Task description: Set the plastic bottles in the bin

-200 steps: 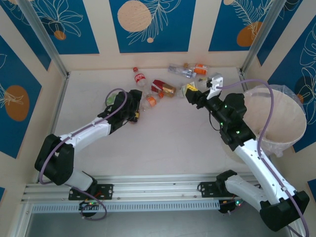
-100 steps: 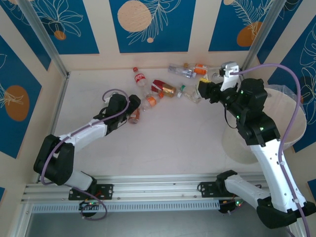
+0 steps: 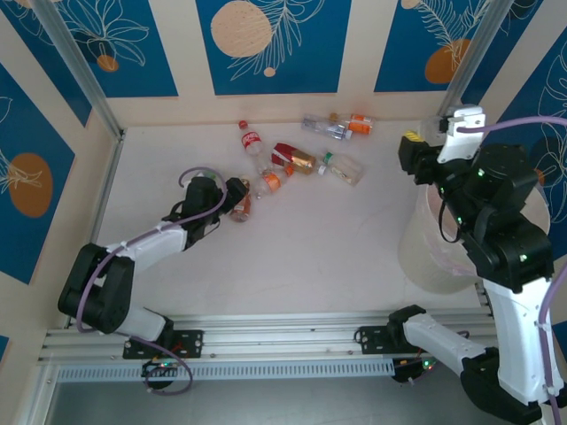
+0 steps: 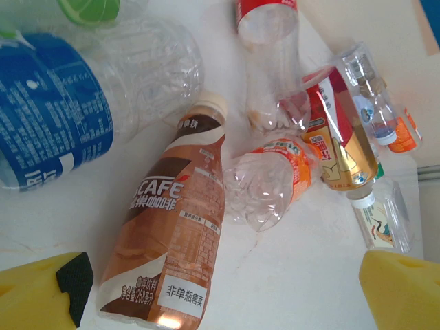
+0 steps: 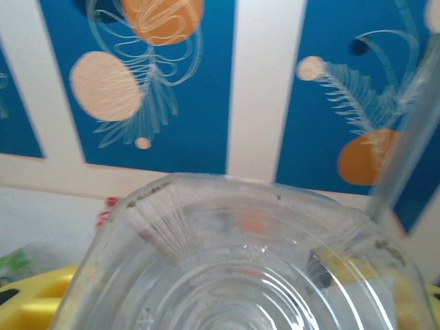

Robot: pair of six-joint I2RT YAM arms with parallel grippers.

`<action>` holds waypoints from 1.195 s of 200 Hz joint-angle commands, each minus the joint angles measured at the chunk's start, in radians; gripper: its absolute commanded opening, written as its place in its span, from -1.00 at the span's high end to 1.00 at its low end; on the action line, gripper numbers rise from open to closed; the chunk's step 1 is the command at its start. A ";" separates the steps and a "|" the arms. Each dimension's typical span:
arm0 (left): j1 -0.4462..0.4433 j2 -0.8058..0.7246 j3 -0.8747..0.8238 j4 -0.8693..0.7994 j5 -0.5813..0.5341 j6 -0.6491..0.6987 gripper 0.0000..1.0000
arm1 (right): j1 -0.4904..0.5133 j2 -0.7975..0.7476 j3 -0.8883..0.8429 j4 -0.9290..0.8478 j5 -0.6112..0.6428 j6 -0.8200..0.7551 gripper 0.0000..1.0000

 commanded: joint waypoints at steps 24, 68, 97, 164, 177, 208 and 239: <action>0.010 -0.022 -0.036 0.083 -0.001 0.072 -1.00 | -0.003 -0.066 0.063 -0.096 0.373 -0.082 0.22; 0.015 0.027 0.023 0.068 0.103 0.087 -1.00 | -0.068 -0.008 -0.043 -0.120 0.697 -0.094 0.20; 0.015 0.050 0.069 0.040 0.175 0.122 -1.00 | -0.307 -0.012 -0.061 -0.163 0.497 0.039 0.22; 0.015 0.046 0.076 0.058 0.211 0.130 -1.00 | -0.669 0.064 -0.230 -0.266 0.353 0.181 0.18; 0.015 0.044 0.087 0.038 0.215 0.133 -1.00 | -0.693 0.068 -0.250 -0.249 0.328 0.196 0.17; 0.015 0.042 0.087 0.026 0.211 0.113 -1.00 | -0.750 0.127 -0.293 -0.269 0.271 0.239 0.06; 0.015 0.050 0.100 0.013 0.218 0.089 -1.00 | -0.771 0.166 -0.355 -0.244 0.261 0.281 -0.06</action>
